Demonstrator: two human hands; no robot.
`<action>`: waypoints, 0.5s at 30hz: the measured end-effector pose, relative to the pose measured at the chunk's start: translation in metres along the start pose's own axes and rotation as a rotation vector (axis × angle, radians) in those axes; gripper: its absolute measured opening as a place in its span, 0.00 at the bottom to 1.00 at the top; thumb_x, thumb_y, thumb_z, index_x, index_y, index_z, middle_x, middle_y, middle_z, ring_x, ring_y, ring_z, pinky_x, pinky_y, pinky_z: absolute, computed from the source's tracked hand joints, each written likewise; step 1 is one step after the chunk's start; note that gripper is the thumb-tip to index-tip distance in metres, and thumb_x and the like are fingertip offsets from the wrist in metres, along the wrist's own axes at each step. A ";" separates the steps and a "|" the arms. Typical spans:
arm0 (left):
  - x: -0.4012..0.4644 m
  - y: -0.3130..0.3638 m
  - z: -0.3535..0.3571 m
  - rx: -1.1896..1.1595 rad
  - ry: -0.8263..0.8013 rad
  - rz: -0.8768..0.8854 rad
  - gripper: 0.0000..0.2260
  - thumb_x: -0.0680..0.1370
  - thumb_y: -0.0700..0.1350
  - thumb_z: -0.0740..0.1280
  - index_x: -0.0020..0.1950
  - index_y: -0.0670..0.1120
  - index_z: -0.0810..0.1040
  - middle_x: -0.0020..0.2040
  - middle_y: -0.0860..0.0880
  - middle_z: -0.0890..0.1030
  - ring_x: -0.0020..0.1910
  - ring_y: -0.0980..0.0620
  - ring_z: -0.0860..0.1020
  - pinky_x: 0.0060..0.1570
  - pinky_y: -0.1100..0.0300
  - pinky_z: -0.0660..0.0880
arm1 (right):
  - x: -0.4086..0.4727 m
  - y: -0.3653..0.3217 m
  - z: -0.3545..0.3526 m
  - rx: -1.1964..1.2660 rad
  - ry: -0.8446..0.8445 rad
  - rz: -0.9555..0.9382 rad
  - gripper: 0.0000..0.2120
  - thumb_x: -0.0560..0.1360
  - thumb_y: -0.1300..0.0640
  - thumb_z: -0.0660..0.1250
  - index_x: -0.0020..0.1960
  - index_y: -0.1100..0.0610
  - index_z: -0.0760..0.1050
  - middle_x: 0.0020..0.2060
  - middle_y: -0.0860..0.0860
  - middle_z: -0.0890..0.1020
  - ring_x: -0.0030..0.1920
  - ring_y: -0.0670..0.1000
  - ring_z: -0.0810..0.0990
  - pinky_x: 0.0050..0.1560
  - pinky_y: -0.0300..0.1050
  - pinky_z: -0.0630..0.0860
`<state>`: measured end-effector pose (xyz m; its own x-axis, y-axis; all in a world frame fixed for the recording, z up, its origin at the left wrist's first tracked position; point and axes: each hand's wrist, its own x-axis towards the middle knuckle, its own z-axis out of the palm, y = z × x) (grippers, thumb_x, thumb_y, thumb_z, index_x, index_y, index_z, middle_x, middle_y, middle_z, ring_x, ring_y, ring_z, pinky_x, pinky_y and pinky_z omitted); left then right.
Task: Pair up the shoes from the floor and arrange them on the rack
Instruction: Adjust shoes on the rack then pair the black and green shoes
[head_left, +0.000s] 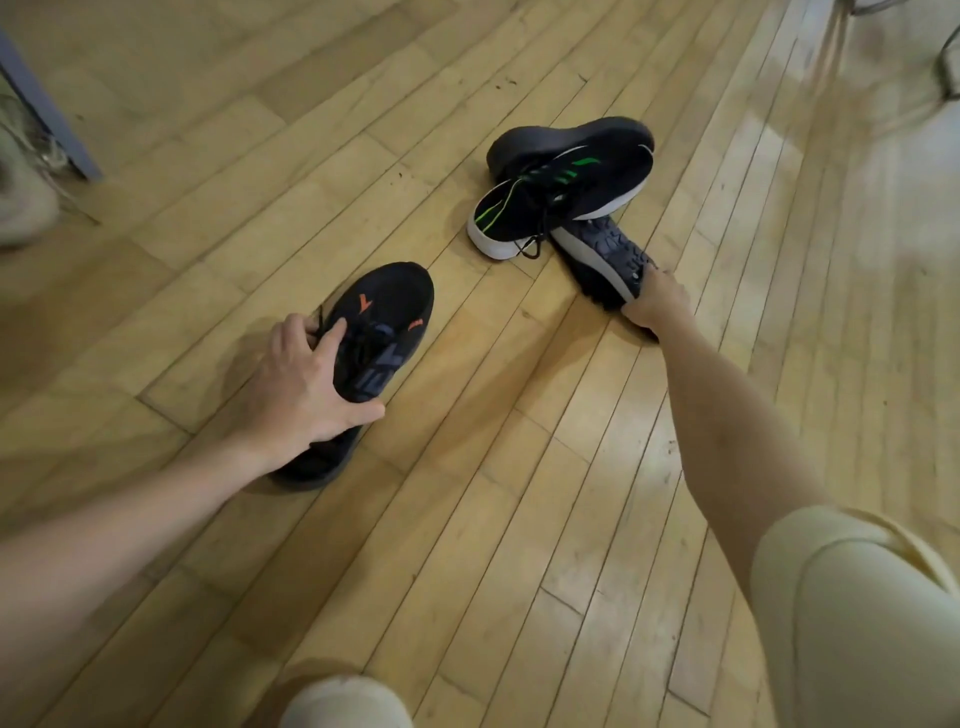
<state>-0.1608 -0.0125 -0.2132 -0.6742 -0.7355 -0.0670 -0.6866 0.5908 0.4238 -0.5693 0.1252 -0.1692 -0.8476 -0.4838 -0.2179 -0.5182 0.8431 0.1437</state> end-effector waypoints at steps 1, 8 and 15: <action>0.000 0.000 0.000 -0.005 0.003 0.001 0.45 0.60 0.60 0.77 0.70 0.41 0.70 0.57 0.38 0.69 0.56 0.39 0.69 0.48 0.46 0.72 | -0.005 0.000 -0.003 0.007 -0.007 -0.008 0.24 0.73 0.53 0.69 0.65 0.60 0.67 0.58 0.61 0.75 0.55 0.63 0.76 0.49 0.52 0.73; -0.004 0.001 -0.002 0.004 0.034 0.023 0.44 0.60 0.59 0.78 0.70 0.40 0.70 0.56 0.37 0.69 0.54 0.37 0.69 0.50 0.45 0.71 | -0.078 -0.019 -0.012 0.178 0.072 -0.084 0.11 0.74 0.55 0.62 0.52 0.62 0.73 0.40 0.56 0.76 0.38 0.56 0.74 0.34 0.45 0.69; 0.002 0.006 -0.014 0.021 -0.067 -0.030 0.44 0.64 0.63 0.75 0.72 0.43 0.65 0.62 0.38 0.67 0.60 0.39 0.68 0.56 0.47 0.70 | -0.133 -0.010 -0.030 0.782 -0.292 -0.252 0.12 0.62 0.55 0.60 0.35 0.65 0.70 0.32 0.56 0.68 0.34 0.53 0.69 0.35 0.44 0.64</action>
<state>-0.1626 -0.0152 -0.1984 -0.6694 -0.7296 -0.1402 -0.7119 0.5759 0.4019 -0.4551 0.1739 -0.1125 -0.5994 -0.6885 -0.4082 -0.3682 0.6900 -0.6231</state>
